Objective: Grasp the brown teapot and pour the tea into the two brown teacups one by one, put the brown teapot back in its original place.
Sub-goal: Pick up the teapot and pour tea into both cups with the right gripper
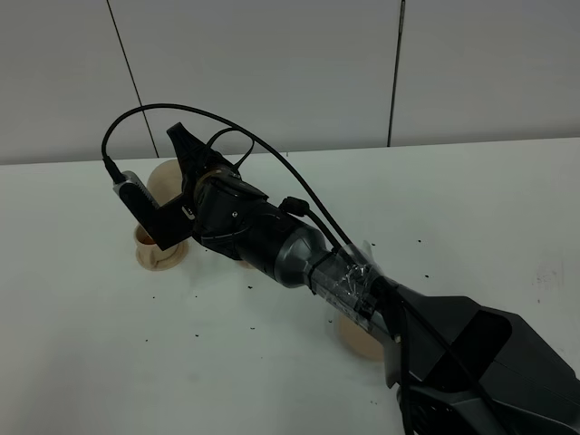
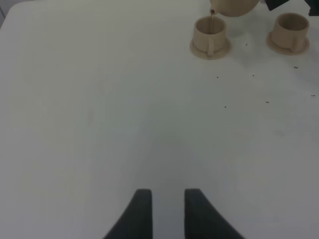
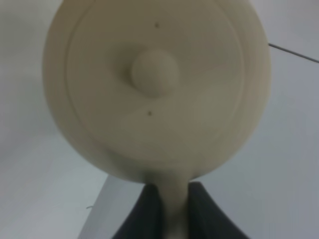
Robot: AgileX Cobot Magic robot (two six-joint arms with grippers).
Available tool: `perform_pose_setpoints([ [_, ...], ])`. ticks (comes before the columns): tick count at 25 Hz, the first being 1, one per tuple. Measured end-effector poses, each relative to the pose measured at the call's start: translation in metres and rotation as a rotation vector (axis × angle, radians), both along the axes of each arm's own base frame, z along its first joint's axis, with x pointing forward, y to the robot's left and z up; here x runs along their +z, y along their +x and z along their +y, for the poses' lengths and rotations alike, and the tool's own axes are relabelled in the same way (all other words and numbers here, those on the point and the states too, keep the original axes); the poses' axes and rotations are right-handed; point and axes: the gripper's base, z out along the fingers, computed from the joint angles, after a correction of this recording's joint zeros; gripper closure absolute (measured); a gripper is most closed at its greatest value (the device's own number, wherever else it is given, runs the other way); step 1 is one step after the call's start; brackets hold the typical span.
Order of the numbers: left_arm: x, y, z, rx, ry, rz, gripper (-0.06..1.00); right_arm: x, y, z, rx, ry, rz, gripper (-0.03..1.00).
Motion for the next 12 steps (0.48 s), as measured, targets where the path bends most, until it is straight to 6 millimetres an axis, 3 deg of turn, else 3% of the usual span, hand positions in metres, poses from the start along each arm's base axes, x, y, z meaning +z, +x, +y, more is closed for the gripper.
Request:
perform_pose_setpoints([
  [12,0.0,0.0,0.0,0.0,0.0,0.0,0.71,0.0008,0.0001,0.0008,0.008,0.004,-0.009,0.87],
])
